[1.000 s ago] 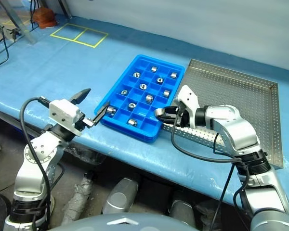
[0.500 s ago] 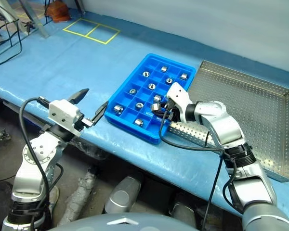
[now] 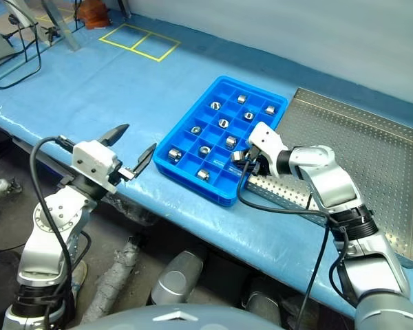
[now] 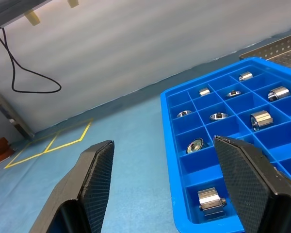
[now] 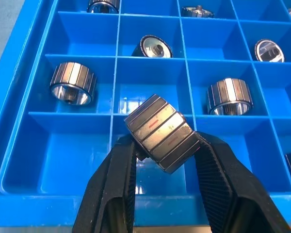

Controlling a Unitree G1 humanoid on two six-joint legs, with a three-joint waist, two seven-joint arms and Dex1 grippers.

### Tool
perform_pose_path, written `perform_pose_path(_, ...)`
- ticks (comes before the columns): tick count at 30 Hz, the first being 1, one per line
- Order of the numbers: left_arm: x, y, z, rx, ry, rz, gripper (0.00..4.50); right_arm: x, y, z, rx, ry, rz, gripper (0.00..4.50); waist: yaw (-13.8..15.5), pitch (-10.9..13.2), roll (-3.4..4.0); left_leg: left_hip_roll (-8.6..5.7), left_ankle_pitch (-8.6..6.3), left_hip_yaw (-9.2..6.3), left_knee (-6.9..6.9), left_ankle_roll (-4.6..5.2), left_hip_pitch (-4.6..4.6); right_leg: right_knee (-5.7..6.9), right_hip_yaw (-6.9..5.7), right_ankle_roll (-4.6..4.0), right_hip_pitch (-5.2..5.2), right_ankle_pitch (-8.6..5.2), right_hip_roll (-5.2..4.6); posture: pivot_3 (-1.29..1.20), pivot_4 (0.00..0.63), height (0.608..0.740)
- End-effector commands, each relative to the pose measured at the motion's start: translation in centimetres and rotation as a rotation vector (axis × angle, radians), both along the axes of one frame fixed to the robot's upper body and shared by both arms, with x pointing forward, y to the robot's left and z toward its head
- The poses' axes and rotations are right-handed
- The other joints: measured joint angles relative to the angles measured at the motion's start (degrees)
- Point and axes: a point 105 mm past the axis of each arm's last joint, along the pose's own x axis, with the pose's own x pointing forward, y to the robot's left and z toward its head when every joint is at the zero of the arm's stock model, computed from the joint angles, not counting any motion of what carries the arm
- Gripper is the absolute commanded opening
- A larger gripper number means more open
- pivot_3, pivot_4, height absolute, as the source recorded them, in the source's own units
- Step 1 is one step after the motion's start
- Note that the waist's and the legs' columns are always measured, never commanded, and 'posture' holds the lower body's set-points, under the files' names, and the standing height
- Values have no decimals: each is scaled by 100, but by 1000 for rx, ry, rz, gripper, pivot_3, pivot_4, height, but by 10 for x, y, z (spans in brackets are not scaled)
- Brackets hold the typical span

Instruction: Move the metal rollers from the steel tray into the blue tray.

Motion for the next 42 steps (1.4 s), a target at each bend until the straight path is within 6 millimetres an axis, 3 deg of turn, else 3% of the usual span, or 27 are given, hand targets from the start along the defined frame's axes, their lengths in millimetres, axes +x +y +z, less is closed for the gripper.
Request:
perform_pose_path(1,-1,-2,10,11,-46,-10,3577,1,-3,14,24,-42,-9,2344,-6,0,0,0,0,0,0,0,0,0,0,0,0,0,0,439,150,740)
perform_pose_path(3,-1,-3,10,10,-46,-9,3577,2,-1,16,42,-50,-9,2995,-8,0,0,0,0,0,0,0,0,0,-1,0,0,0,0,438,150,740)
perform_pose_path(6,0,-4,11,1,-51,-10,3577,3,7,30,139,-103,-1,2995,-17,0,0,0,0,0,0,0,0,0,0,0,0,0,0,434,150,740)
perform_pose_path(7,2,-6,13,-7,-61,-6,3577,7,6,44,214,-163,-43,2995,-17,0,0,1,0,-1,0,0,0,1,-1,0,1,0,1,433,150,740)
perform_pose_path(10,9,-12,22,-76,-98,4,3577,14,-9,79,441,-285,-205,2995,-1,0,-1,3,1,-1,1,-2,-2,2,-3,2,0,1,2,403,150,740)
perform_pose_path(12,13,-21,23,-115,-100,-31,3577,11,-19,85,514,-347,-280,2995,12,-2,-4,2,2,-4,4,-3,-2,0,-6,4,5,2,2,366,150,740)
perform_pose_path(17,21,-39,22,-134,-94,-122,3577,-3,-27,68,456,-392,-364,2995,-114,-11,-16,1,1,-1,3,-1,-1,-5,-5,6,8,4,0,287,150,740)
perform_pose_path(22,36,-46,13,-143,-78,-139,3577,-11,-32,64,495,-391,-445,2995,-491,-13,-14,3,6,-1,3,-6,4,3,0,5,8,4,3,280,150,740)
perform_pose_path(25,40,-50,8,-183,-70,-150,4151,-21,-28,61,514,-397,-460,3021,-721,-14,-17,3,5,-2,3,-4,9,2,1,5,16,4,3,274,150,740)
perform_pose_path(26,38,-54,9,-218,-64,-174,4470,-23,-29,61,517,-407,-476,3179,-794,-13,-17,3,4,-2,3,-2,8,0,3,4,17,4,3,271,150,740)
perform_pose_path(31,38,-70,2,-189,-44,-235,4500,-15,-30,57,575,-396,-550,4460,-1150,-13,-18,3,4,-4,9,4,16,3,9,2,28,8,4,301,150,740)
perform_pose_path(34,42,-69,8,-204,-68,-206,4500,-11,-20,59,568,-405,-507,4460,-1341,-13,-18,4,12,-6,12,11,24,4,10,-1,37,12,7,308,150,740)
perform_pose_path(39,40,-69,4,-204,-61,-207,4500,-11,-21,61,581,-419,-494,4460,-1592,-11,-20,4,13,-7,1,16,81,-8,12,-3,94,10,4,314,150,740)
perform_pose_path(42,41,-64,1,-198,-54,-182,4500,-10,-22,53,559,-398,-511,4460,-1707,-11,-20,4,13,-7,-3,16,85,-6,14,-4,95,10,4,317,150,740)
